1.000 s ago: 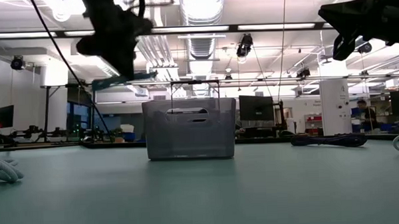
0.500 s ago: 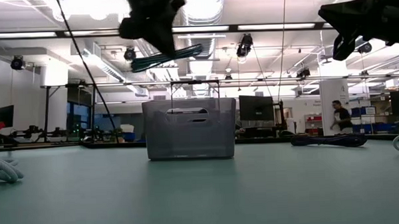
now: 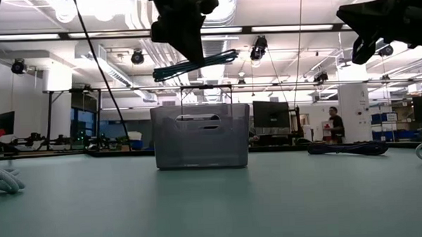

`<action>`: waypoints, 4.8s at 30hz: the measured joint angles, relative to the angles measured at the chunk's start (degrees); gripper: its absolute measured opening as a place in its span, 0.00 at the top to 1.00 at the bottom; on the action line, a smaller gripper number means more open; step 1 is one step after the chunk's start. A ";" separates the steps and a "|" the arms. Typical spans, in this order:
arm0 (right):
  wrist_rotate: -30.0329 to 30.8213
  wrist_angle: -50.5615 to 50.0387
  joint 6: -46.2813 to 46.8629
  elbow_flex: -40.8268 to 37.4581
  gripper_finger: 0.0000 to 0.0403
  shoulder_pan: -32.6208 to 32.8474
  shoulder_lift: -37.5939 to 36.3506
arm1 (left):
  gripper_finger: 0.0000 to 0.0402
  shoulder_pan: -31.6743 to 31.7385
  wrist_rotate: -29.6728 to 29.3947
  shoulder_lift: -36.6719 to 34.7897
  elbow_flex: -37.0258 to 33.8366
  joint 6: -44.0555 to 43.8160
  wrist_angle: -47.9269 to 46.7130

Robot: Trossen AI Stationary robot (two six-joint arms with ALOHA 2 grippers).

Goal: Pick and place USB-C Cables
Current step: Put the black white charger cable into the black bin, then put the right white charger cable into the black bin

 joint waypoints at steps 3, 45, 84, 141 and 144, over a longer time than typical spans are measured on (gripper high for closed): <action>0.01 0.01 0.00 0.00 0.93 -0.01 0.00 | 0.96 0.00 0.00 0.00 -0.65 4.35 0.19; 0.00 -0.08 -0.16 0.00 0.93 0.00 0.02 | 0.96 6.24 15.58 0.76 -13.00 94.36 19.63; 0.02 -0.51 -0.20 0.00 0.93 0.00 0.00 | 0.96 6.32 15.98 5.09 -19.58 94.16 27.37; 0.02 -0.52 -0.20 0.00 0.93 0.00 0.00 | 0.78 6.28 13.70 5.07 -23.67 94.25 33.21; 0.02 -0.52 -0.20 0.00 0.93 0.00 0.00 | 0.76 6.19 13.64 5.07 -23.17 94.25 33.16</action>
